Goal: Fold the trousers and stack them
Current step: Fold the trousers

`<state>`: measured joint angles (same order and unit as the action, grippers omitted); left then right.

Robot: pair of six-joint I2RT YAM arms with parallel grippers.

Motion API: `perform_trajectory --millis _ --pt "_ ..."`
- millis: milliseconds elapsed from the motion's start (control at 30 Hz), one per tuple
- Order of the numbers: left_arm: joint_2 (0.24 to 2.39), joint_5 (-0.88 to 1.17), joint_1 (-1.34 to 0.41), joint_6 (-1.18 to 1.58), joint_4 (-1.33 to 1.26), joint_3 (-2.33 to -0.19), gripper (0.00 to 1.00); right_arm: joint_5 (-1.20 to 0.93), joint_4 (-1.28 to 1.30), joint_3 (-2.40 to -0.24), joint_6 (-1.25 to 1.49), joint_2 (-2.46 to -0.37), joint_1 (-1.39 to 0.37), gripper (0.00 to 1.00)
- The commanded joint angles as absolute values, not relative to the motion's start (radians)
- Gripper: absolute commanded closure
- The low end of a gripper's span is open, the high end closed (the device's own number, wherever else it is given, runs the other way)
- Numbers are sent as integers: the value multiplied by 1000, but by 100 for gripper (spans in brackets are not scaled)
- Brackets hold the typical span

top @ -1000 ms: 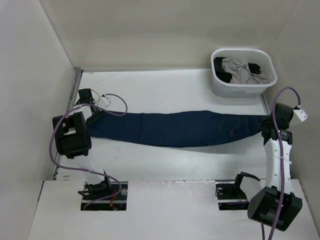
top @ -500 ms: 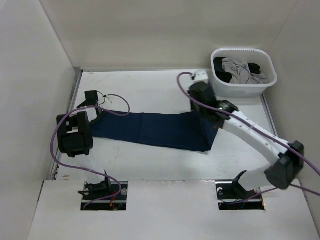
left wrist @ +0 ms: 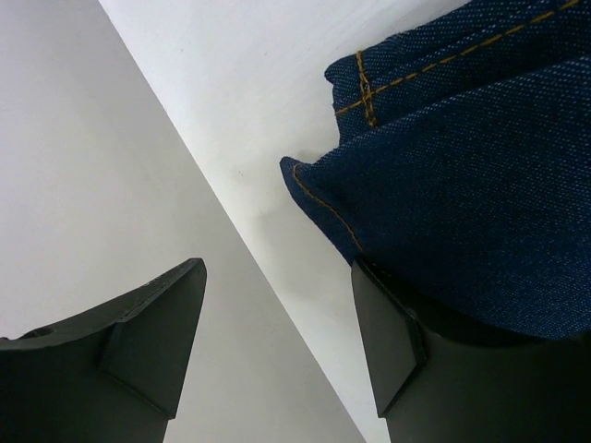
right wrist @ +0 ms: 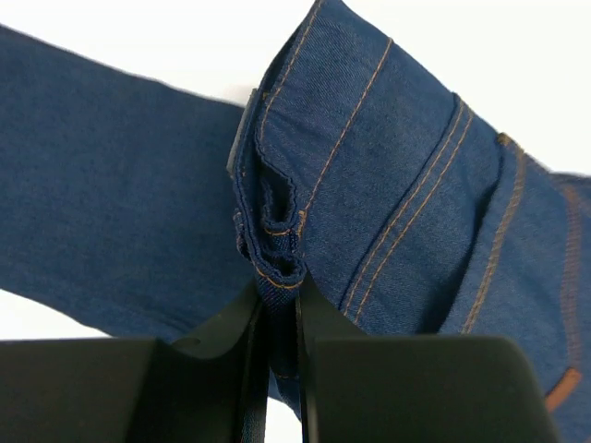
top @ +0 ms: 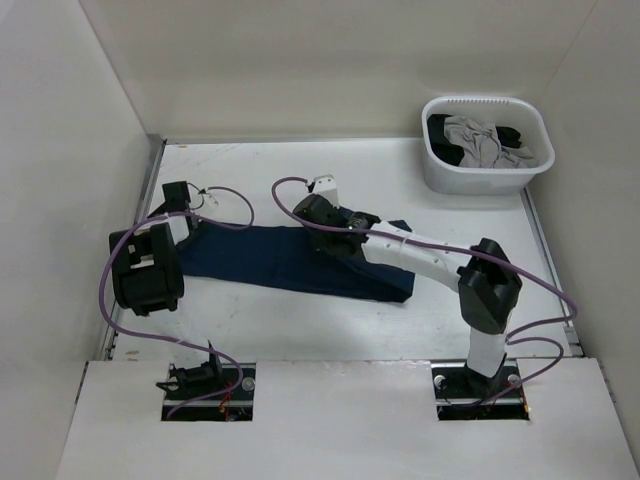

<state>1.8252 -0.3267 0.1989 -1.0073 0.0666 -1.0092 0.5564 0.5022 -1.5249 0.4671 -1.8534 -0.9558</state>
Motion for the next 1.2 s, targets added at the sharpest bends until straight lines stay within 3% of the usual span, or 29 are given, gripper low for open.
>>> perform_trajectory --millis 0,367,467,533,600,733,833,900,967,1033,1100,1167 --pt "1845 -275 226 -963 184 -969 35 520 460 -1577 572 -1847 -967 100" --pt "1867 -272 226 -960 184 -974 35 439 315 -1603 433 -1884 -1047 100" --pt "1870 -270 226 -957 184 -977 35 352 305 -1597 430 -1926 -1048 92" --pt "1870 -270 226 -956 184 -982 35 283 305 -1595 426 -1960 -1048 81" --pt "1870 -270 228 -957 184 -983 35 185 295 -1597 407 -1977 -1048 64" --pt "1858 -270 234 -963 186 -989 35 8 206 -1540 364 -1910 -1045 11" --pt "1845 -270 237 -960 186 -1006 35 -25 152 -1476 377 -1789 -1035 0" --pt "1826 -268 234 -959 195 -1019 35 35 132 -1402 399 -1671 -1009 1" --pt "1798 -262 232 -956 212 -1038 34 173 138 -1298 458 -1550 -955 12" --pt "1763 -253 220 -953 233 -1063 34 270 147 -1180 537 -1447 -875 36" --pt "1718 -244 196 -942 258 -1094 34 313 159 -1053 624 -1363 -748 67" --pt "1662 -221 159 -931 290 -1129 33 284 172 -982 660 -1338 -620 83"
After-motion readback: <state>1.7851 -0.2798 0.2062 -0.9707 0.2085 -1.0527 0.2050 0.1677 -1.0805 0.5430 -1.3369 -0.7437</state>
